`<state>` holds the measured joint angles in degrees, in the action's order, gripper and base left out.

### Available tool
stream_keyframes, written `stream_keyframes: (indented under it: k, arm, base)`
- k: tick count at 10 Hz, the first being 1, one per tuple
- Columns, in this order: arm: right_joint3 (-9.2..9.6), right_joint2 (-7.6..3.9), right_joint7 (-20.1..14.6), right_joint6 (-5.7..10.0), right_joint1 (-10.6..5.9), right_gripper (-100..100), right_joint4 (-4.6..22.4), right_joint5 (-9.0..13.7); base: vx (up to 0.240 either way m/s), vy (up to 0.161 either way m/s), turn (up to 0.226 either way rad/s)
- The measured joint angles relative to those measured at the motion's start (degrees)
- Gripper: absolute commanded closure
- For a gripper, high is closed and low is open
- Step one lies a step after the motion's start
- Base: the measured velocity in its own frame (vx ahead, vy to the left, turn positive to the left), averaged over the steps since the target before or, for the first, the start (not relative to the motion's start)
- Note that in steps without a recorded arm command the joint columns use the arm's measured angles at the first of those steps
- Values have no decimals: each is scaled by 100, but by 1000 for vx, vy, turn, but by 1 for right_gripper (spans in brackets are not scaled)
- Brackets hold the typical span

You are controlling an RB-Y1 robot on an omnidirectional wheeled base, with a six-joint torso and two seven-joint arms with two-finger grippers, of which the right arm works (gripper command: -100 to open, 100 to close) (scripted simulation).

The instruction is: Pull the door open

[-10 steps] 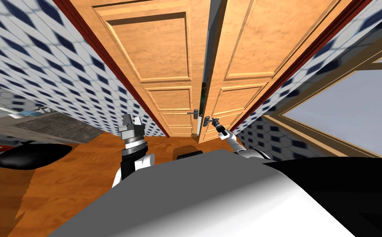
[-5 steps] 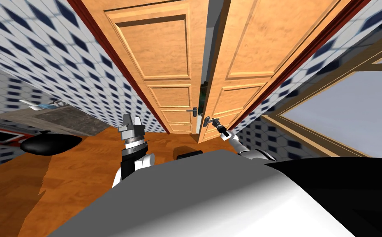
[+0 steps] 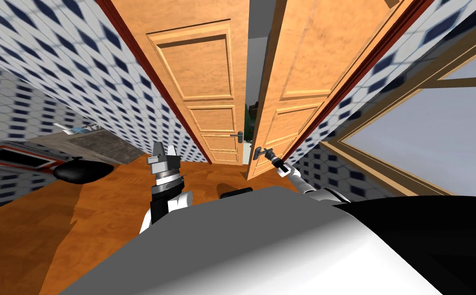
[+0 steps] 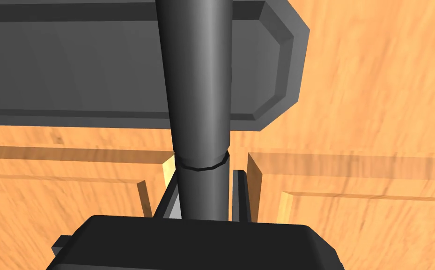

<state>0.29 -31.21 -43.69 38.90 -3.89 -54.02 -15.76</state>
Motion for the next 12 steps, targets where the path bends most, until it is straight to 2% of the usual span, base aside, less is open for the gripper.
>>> stream_keyframes:
  k: [1,2,3,6,8,12]
  arm:
    - [8,-3,-8,20,14,100,20,-7]
    - [-6,-66,-48,90,50,100,28,-26]
    - [-20,-121,-97,207,44,100,81,-42]
    - [25,-220,-239,487,227,100,16,-118]
    - [28,-334,-358,689,312,100,13,-163]
    - [72,-450,-506,1089,373,100,141,-260]
  base:
    - [-151,-52,122]
    - [-208,-78,133]
    - [-178,-110,119]
    - [-138,-103,93]
    - [-142,-104,77]
    - [-119,-91,77]
